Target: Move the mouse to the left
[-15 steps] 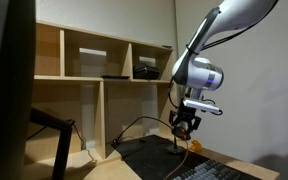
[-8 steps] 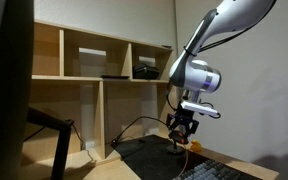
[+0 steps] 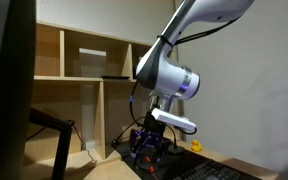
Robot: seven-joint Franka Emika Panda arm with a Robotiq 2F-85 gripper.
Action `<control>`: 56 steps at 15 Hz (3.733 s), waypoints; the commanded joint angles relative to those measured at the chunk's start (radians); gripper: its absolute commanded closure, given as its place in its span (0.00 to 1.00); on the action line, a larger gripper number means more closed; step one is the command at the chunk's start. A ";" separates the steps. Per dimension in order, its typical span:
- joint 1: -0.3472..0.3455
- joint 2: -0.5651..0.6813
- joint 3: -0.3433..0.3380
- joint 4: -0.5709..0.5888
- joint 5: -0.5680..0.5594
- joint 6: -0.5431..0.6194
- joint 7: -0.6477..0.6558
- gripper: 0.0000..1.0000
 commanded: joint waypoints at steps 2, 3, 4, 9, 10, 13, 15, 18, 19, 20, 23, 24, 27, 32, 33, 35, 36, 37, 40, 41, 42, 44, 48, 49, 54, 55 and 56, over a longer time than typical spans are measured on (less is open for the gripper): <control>0.003 -0.001 -0.020 0.003 -0.001 -0.003 0.000 0.30; 0.006 0.013 -0.028 -0.012 -0.035 -0.008 0.015 0.55; 0.015 0.006 -0.023 -0.047 -0.072 -0.031 0.009 0.55; 0.062 -0.020 0.024 -0.167 -0.120 -0.062 -0.023 0.55; 0.065 -0.015 0.028 -0.172 -0.119 -0.059 -0.035 0.55; 0.079 0.018 0.027 -0.189 -0.149 0.054 -0.031 0.55; 0.074 0.038 0.037 -0.191 -0.130 0.131 -0.048 0.55; 0.072 0.056 0.029 -0.199 -0.199 0.192 -0.022 0.55; 0.062 0.048 0.043 -0.183 -0.172 0.150 -0.018 0.55; 0.060 0.053 0.043 -0.183 -0.178 0.153 -0.016 0.30; 0.061 0.053 0.044 -0.183 -0.178 0.152 -0.016 0.30; 0.061 0.053 0.044 -0.183 -0.178 0.152 -0.016 0.30; 0.077 0.045 0.013 -0.192 -0.261 0.118 0.081 0.55; 0.073 0.052 0.024 -0.190 -0.276 0.169 0.098 0.55; 0.066 0.056 0.037 -0.187 -0.244 0.193 0.083 0.55; 0.067 0.053 0.032 -0.183 -0.264 0.163 0.089 0.30; 0.067 0.053 0.032 -0.183 -0.264 0.167 0.089 0.30; 0.067 0.053 0.032 -0.183 -0.264 0.168 0.089 0.30; 0.021 -0.078 0.006 -0.187 -0.270 -0.028 0.071 0.55; 0.017 -0.059 -0.012 -0.165 -0.287 -0.067 0.075 0.55; 0.009 -0.072 -0.034 -0.130 -0.305 -0.143 0.070 0.55; -0.006 -0.109 -0.082 -0.049 -0.367 -0.293 0.096 0.55; -0.006 -0.151 -0.120 0.004 -0.358 -0.404 0.068 0.55; -0.009 -0.176 -0.129 0.022 -0.358 -0.437 0.066 0.30; 0.012 -0.056 -0.107 0.046 -0.379 -0.414 0.091 0.55; 0.028 -0.025 -0.092 0.047 -0.375 -0.398 0.087 0.55; 0.047 -0.030 -0.073 0.024 -0.384 -0.394 0.104 0.55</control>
